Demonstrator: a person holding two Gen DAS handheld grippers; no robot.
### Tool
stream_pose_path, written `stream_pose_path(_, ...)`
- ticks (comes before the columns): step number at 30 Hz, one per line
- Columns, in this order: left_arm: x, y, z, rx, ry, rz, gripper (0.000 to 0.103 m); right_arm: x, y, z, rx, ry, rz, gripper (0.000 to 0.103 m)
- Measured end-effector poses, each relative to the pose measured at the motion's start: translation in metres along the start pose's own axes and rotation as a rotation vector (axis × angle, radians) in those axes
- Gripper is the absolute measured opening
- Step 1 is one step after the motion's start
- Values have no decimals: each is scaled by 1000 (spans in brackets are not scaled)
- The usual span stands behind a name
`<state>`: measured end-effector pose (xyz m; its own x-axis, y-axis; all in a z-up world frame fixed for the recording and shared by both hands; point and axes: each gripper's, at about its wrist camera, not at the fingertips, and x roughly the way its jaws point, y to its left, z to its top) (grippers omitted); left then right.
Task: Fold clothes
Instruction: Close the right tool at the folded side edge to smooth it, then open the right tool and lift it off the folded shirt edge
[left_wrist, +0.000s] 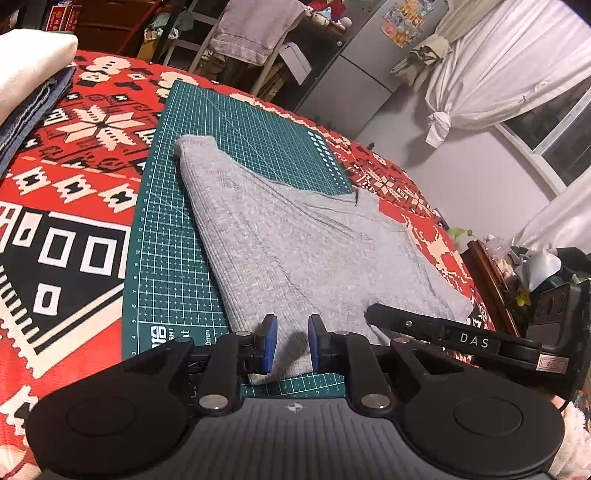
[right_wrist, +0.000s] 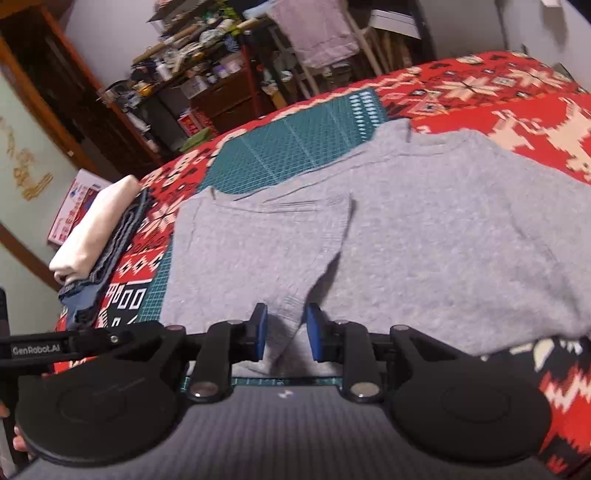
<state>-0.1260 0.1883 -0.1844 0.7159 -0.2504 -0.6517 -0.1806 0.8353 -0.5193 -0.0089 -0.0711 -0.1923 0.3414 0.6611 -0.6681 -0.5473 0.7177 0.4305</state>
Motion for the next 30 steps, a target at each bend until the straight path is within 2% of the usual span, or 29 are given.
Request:
stream_pose_path(1,1,0,0,0,2,0,16,2,2,-1,-18,7,-4,4)
stream_pose_path(2,1,-1,0,2,2,1,16,3,4,-2,-30,15,-12,0)
stream_pose_path(5,0,-3,0,6,-7,-5,16,-3,5,-2,-28,20,-27,0)
stream_pose_path(9,-2,-2,5,-23,-31,-72,16,-13,1,2,4,9,-28,0)
stream_pose_path(15,22,-5,4,9,37,-18,14,-5,-6,2,16,37,-61,0)
stream_pose_path(24,22,-13,1,77,33,12,13,-23,0,6,-3,9,-116,2)
stream_pose_path(27,22,-15,1,81,29,-9,13,-29,13,10,-66,-43,-68,4)
stream_pose_path(30,26,-17,0,92,40,3,13,-16,25,12,-107,-36,-3,5)
